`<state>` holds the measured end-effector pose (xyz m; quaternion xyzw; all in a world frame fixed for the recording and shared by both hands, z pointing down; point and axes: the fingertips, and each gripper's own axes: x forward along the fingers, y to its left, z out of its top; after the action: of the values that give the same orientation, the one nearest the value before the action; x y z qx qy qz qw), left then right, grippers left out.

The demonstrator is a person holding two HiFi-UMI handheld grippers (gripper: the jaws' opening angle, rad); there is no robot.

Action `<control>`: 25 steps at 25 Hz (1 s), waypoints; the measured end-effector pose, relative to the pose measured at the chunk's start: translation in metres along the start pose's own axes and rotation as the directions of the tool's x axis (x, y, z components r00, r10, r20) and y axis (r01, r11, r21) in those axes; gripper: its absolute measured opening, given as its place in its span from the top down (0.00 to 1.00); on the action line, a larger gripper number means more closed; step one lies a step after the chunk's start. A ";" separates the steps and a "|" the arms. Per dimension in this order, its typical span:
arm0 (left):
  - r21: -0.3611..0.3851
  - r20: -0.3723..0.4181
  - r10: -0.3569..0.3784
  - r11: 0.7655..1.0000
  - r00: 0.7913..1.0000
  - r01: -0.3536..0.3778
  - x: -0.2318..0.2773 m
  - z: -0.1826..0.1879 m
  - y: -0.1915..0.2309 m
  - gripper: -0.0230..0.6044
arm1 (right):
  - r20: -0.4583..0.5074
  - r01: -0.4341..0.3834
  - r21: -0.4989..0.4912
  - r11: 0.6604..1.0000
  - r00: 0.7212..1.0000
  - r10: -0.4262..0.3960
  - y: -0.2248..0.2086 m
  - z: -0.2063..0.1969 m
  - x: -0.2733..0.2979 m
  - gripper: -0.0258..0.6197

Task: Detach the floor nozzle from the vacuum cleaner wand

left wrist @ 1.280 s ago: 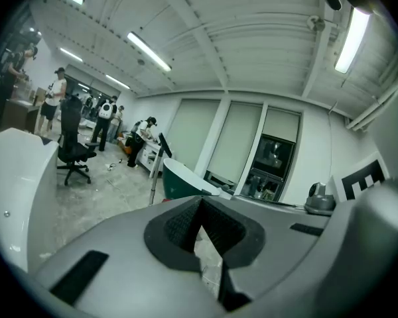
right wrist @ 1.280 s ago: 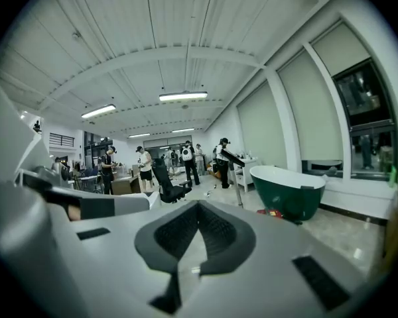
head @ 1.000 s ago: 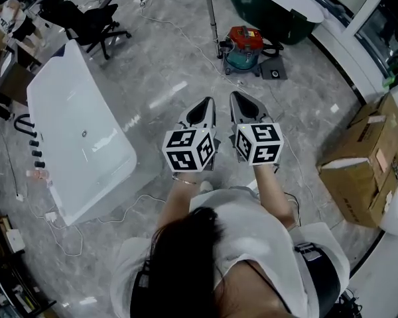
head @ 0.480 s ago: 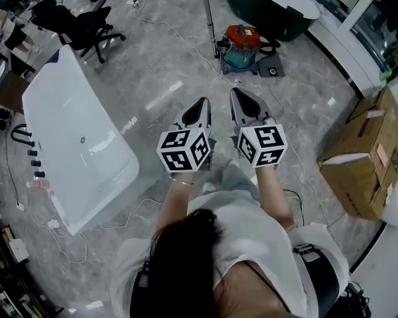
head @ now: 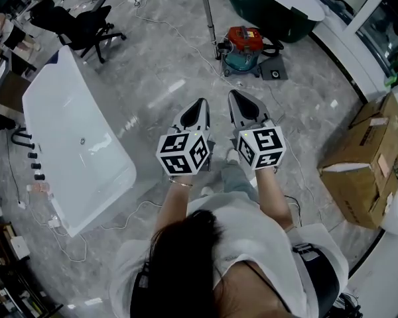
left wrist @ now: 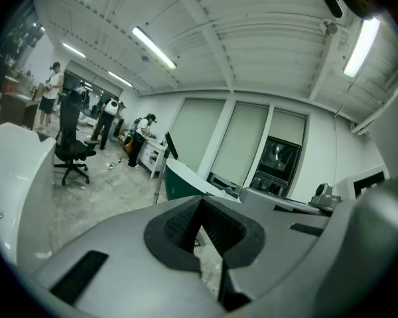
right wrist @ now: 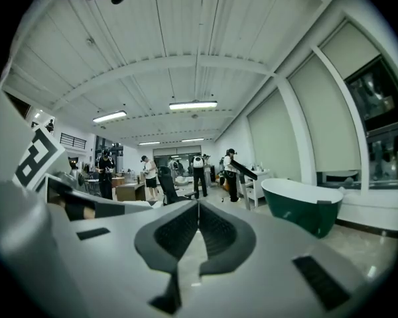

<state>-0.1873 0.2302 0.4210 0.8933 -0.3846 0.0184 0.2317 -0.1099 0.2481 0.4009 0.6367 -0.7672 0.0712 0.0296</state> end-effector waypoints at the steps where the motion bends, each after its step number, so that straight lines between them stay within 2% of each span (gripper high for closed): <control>1: 0.001 0.002 0.004 1.000 1.000 -0.004 0.007 0.000 -0.001 0.96 | -0.003 -0.004 0.001 1.000 1.000 0.004 -0.006 -0.001 0.004 0.94; 8: 0.009 -0.010 0.013 1.000 1.000 -0.013 0.059 0.008 -0.005 0.96 | -0.005 -0.069 0.023 0.997 0.998 0.069 -0.043 0.003 0.039 0.94; 13: 0.008 -0.003 0.035 0.999 0.999 -0.035 0.092 0.020 -0.004 0.96 | -0.045 -0.084 0.017 0.996 0.995 0.084 -0.073 0.004 0.064 0.94; 25: 0.003 -0.017 0.081 0.997 0.997 -0.080 0.166 0.021 -0.012 0.96 | -0.070 -0.114 0.067 0.991 0.991 0.118 -0.142 0.004 0.105 0.94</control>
<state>-0.0650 0.1156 0.4323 0.8772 -0.4183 0.0358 0.2328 0.0093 0.1197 0.4218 0.5886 -0.7987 0.1205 0.0334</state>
